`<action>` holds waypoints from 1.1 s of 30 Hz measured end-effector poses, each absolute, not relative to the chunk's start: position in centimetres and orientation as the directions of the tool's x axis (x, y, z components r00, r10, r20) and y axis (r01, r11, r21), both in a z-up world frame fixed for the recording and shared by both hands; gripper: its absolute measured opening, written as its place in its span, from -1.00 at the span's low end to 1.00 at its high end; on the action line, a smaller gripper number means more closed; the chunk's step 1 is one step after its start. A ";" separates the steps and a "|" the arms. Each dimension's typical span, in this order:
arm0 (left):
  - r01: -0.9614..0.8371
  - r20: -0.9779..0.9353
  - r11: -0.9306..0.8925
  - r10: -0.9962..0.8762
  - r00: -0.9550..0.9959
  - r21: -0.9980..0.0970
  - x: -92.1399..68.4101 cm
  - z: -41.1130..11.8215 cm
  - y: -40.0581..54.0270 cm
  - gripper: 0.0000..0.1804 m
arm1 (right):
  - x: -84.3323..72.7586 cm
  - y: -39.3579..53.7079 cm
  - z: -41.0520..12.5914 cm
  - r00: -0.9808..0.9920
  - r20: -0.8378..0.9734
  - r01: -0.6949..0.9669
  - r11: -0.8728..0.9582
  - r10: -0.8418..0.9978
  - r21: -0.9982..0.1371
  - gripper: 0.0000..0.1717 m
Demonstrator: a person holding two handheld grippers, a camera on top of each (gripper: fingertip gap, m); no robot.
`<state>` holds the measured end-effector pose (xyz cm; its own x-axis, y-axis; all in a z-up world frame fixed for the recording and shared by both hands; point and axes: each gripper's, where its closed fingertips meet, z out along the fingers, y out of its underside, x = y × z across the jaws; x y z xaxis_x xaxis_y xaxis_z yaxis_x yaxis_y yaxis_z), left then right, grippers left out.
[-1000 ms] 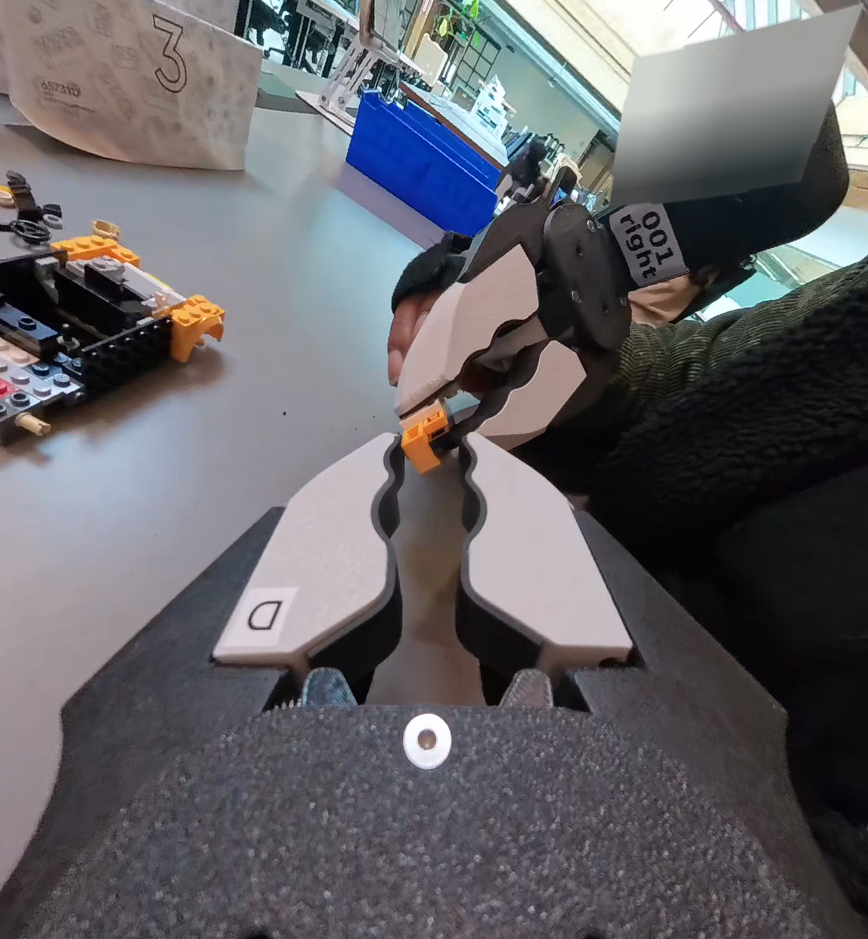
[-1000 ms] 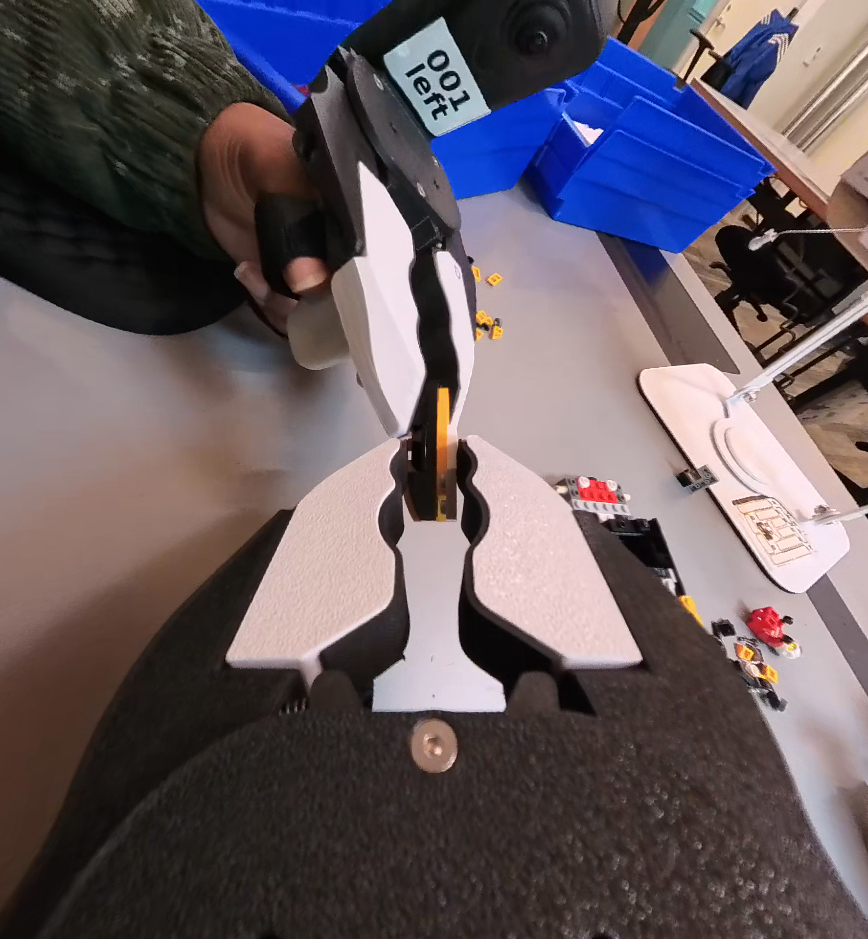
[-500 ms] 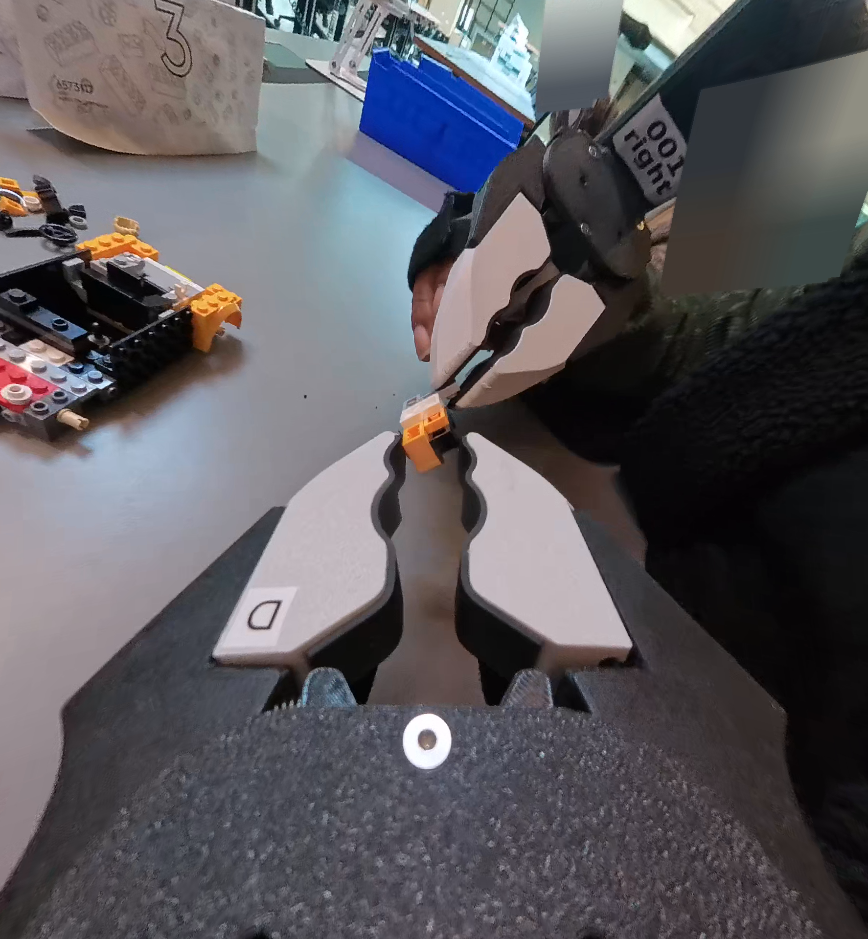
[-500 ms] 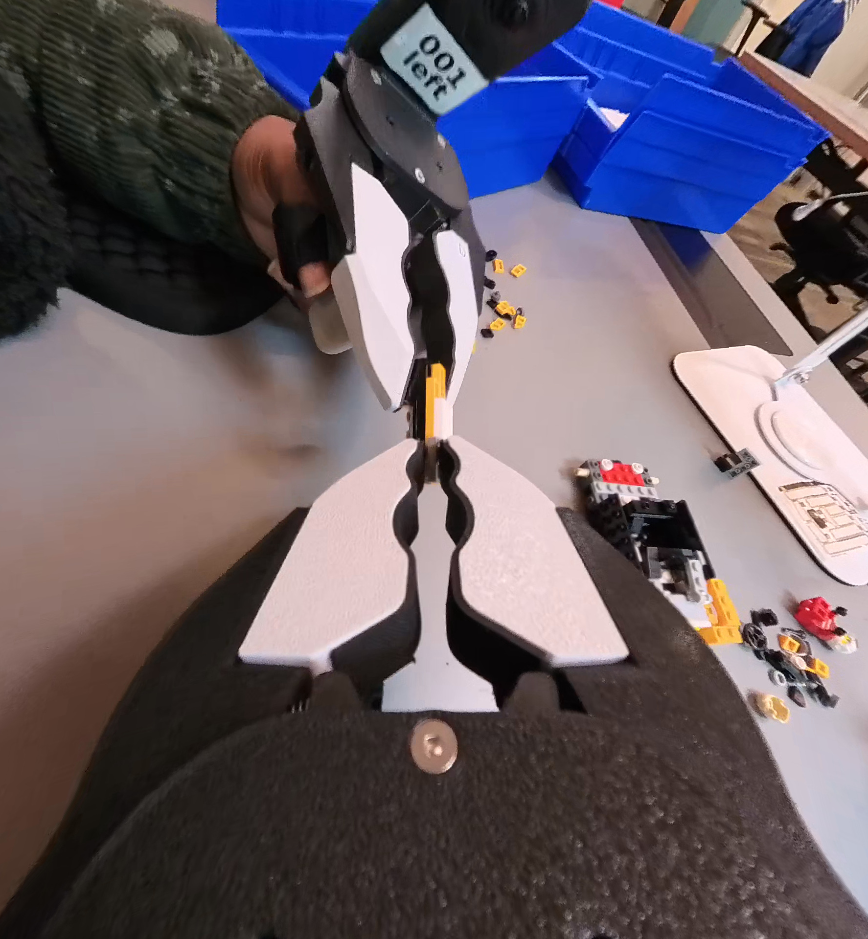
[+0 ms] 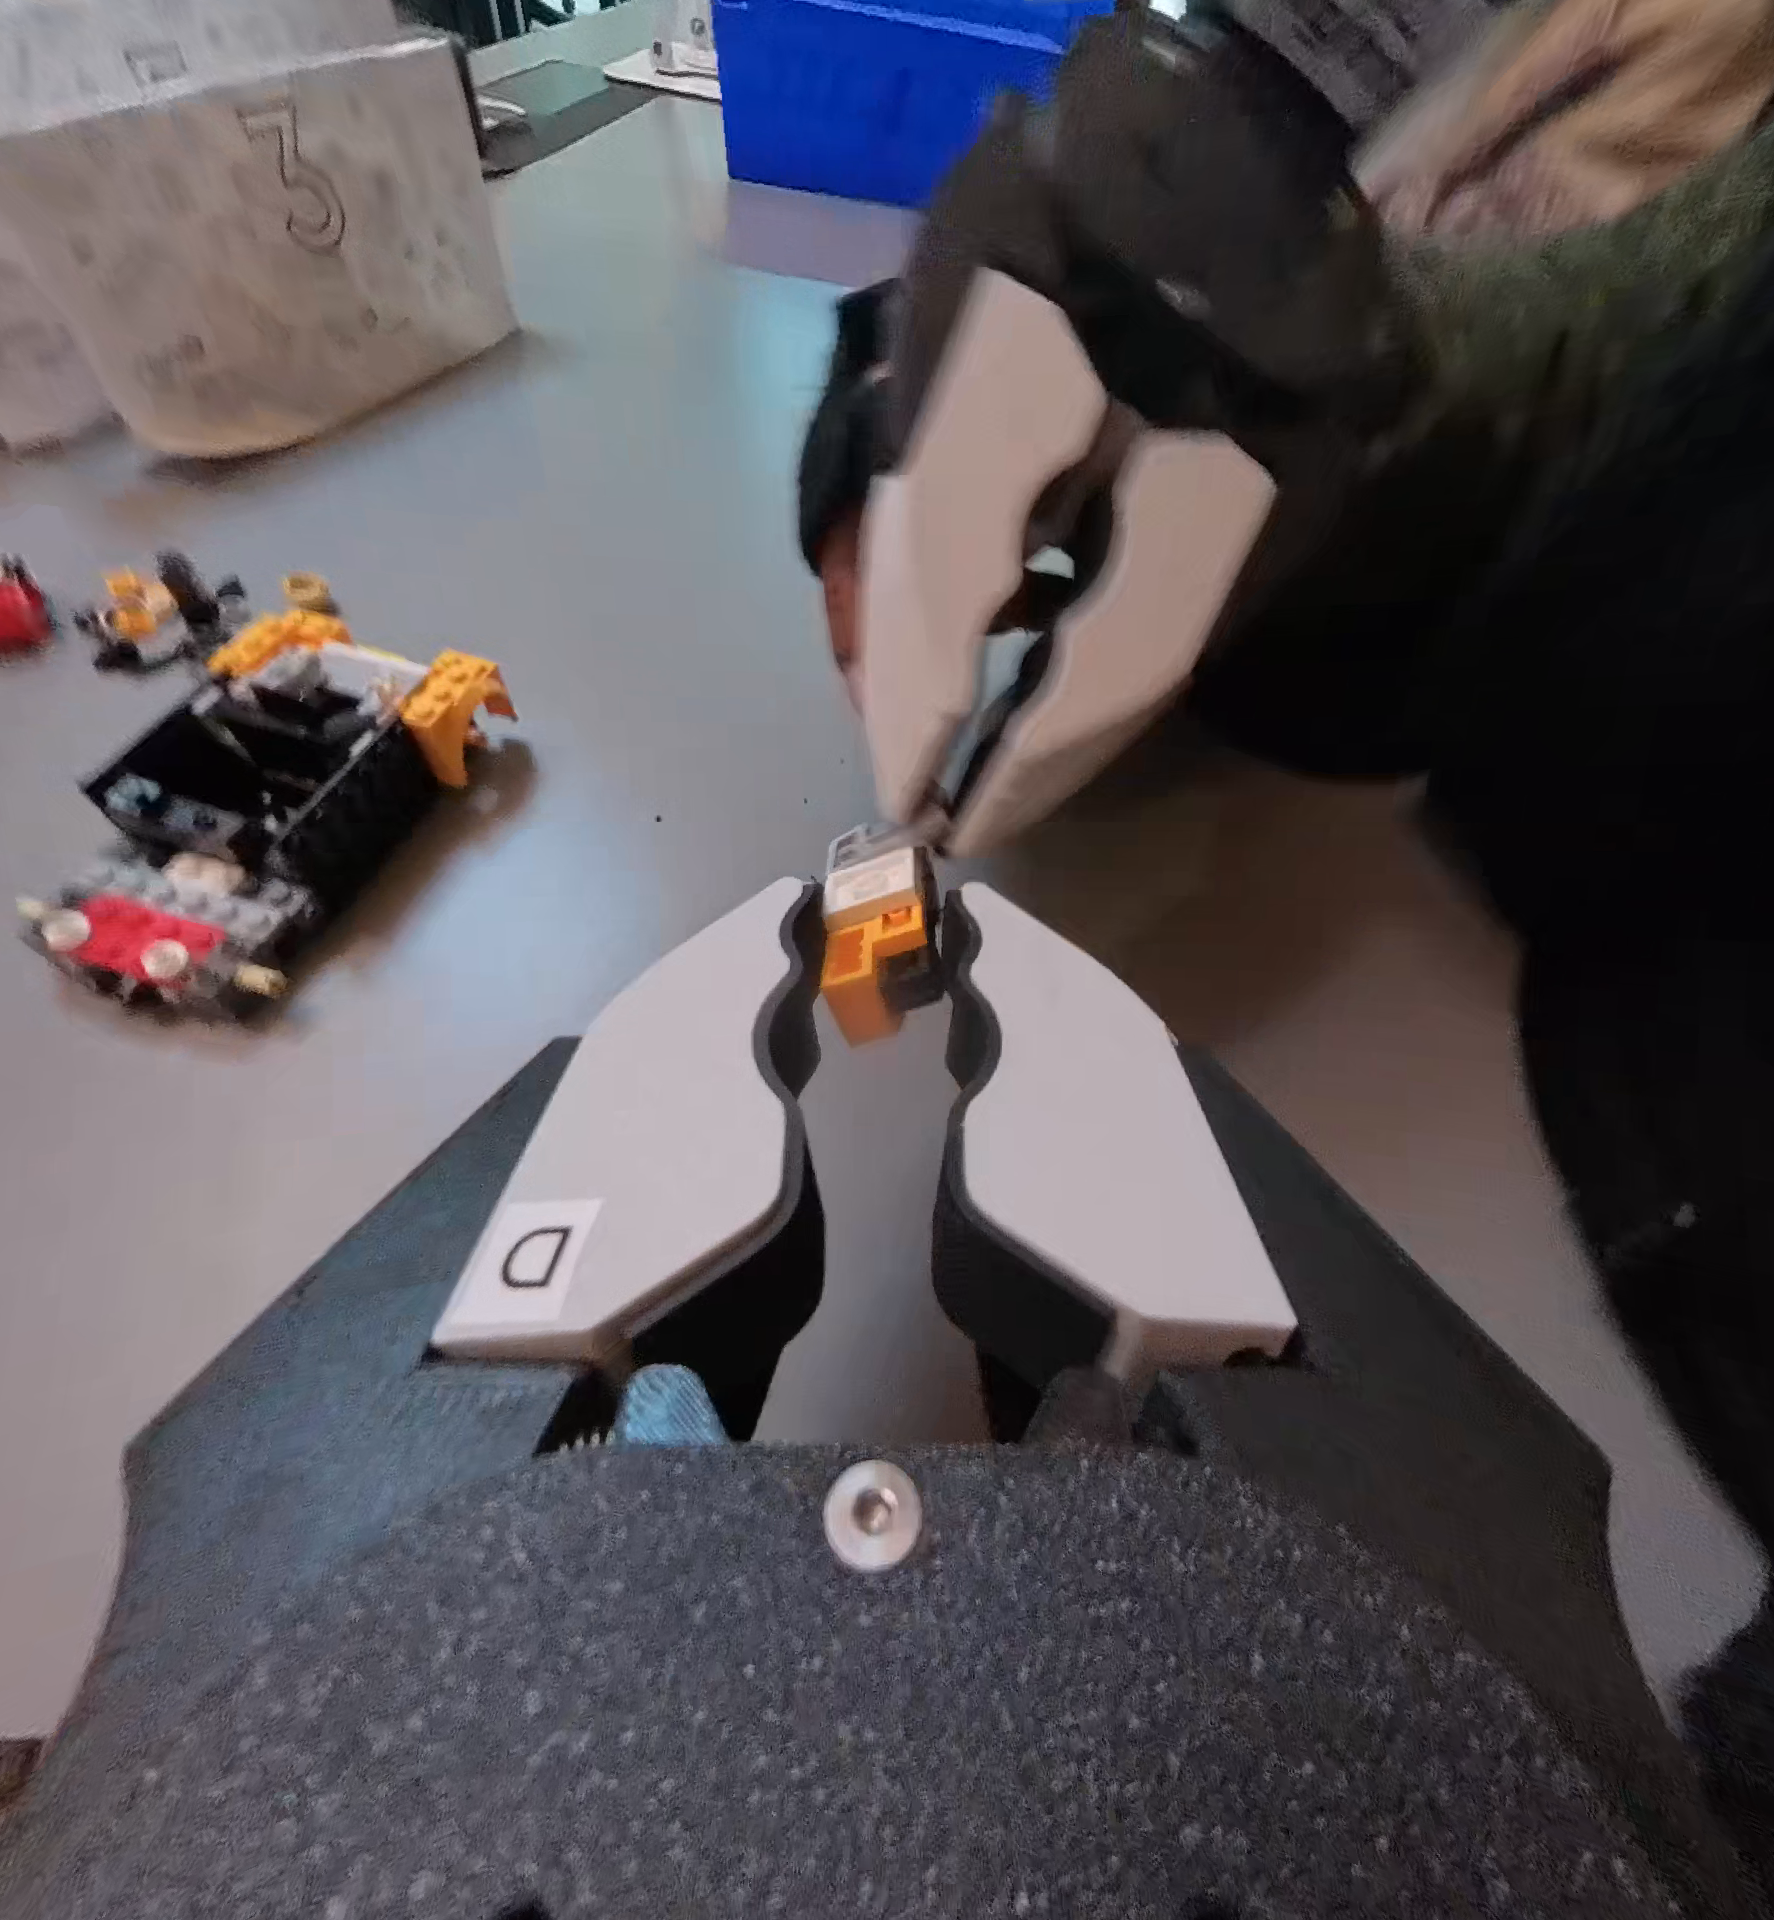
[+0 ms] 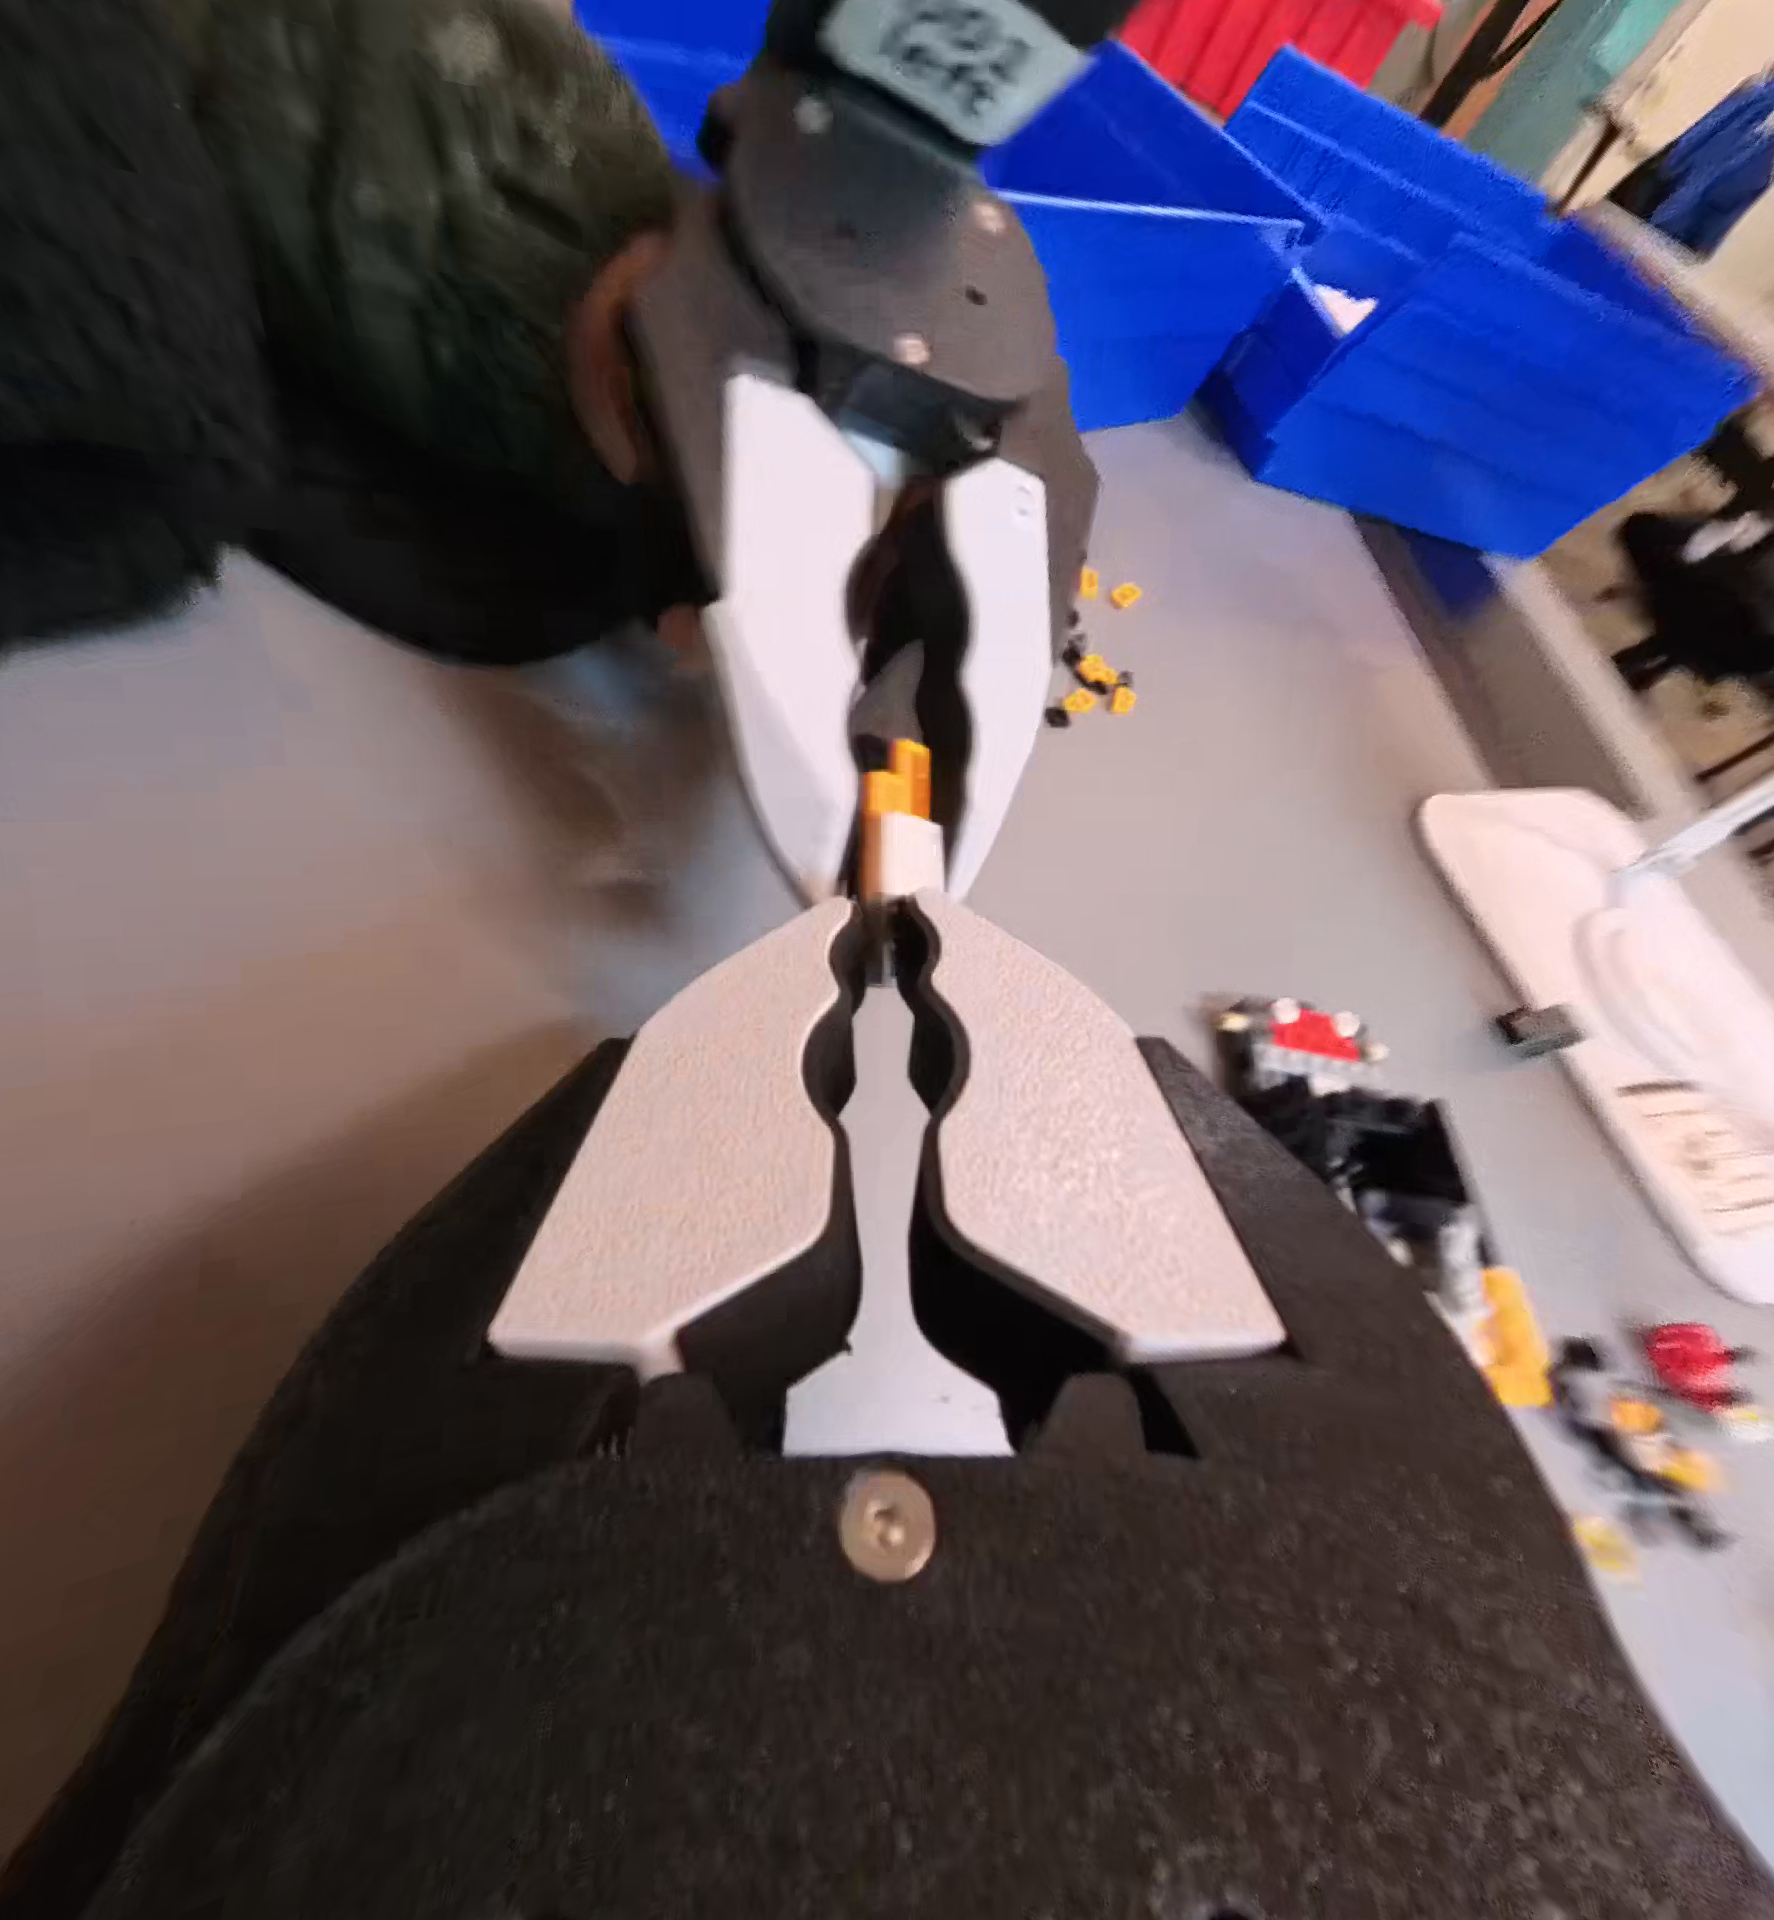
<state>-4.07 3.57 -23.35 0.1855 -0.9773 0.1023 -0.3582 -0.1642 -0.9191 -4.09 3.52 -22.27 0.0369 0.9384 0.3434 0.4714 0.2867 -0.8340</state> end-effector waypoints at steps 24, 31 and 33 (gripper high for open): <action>-0.344 0.091 -0.124 -0.990 0.112 -0.931 -3.4 -23.0 2.0 -0.95 | -4.2 2.2 -21.6 -0.066 -0.163 0.304 -0.136 0.984 -0.943 -0.95; -0.121 0.544 -0.558 -0.829 0.127 -0.821 -5.8 -19.0 3.5 -0.95 | -3.4 4.4 -20.3 0.009 -0.290 0.202 -0.286 0.957 -0.937 -0.78; -0.071 0.524 -0.547 -0.826 0.208 -0.834 -8.0 -17.6 4.6 -0.95 | -3.4 4.7 -20.9 0.041 -0.251 0.235 -0.254 0.967 -0.938 -0.77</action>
